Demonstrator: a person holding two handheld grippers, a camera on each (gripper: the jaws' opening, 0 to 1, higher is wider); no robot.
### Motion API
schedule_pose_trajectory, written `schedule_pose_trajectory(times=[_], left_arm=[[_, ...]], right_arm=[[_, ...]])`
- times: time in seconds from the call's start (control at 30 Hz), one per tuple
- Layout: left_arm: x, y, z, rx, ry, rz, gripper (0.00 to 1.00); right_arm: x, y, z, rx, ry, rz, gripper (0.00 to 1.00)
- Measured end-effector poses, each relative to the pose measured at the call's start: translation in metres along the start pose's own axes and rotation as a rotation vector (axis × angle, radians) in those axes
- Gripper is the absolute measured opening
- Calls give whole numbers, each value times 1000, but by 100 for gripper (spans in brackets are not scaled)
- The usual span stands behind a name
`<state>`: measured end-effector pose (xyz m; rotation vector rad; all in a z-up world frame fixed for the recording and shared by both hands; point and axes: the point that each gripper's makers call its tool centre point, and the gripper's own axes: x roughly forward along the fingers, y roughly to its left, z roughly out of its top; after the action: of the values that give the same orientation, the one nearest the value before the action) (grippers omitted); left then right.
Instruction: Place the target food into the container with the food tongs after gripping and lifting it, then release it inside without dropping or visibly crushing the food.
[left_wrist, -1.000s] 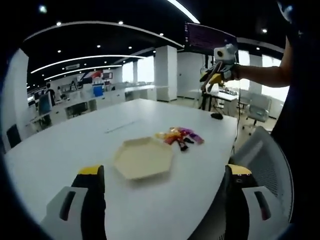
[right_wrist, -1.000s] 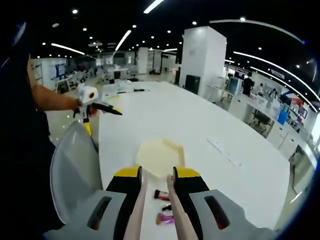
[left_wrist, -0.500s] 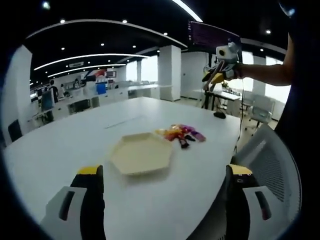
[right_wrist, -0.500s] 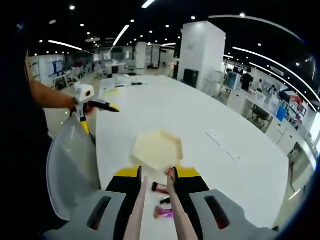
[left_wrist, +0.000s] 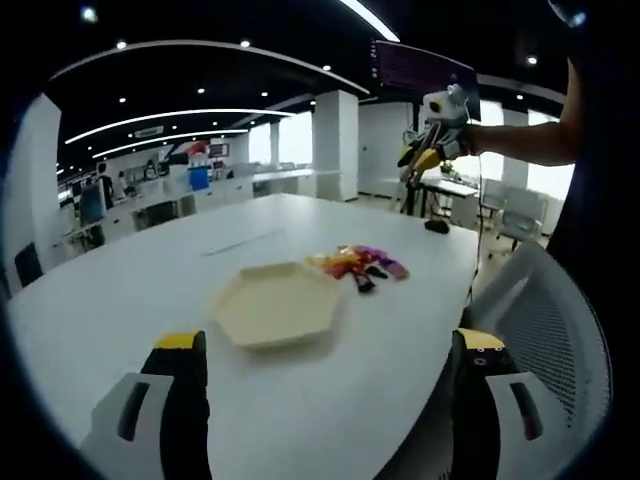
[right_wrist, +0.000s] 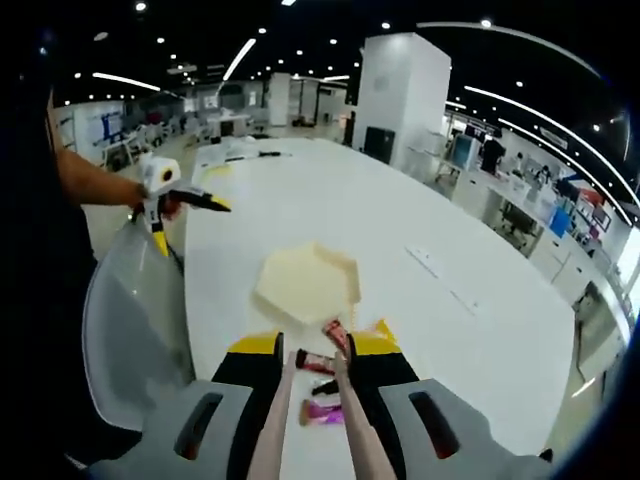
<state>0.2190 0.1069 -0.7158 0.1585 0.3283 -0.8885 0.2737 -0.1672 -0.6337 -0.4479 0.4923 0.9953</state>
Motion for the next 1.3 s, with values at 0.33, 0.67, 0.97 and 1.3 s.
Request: schedule_pose_trajectory(times=[0.33,0.67,0.97,1.3], left_arm=[[-4,0,-1,62,-40,62,99],[1,-10,-9,59,-20,-1,99],[-3,5,-9,-7,-56,29,99],[-1,6,-13,-6,-45,30,99]], right_arm=[[10,-8,-18,57,44,-30,24],[19,-12,-35,115,65,-63,25],[25,-14,-51,146,83,-67,25],[47,-18,-68,179,107,-60,25]])
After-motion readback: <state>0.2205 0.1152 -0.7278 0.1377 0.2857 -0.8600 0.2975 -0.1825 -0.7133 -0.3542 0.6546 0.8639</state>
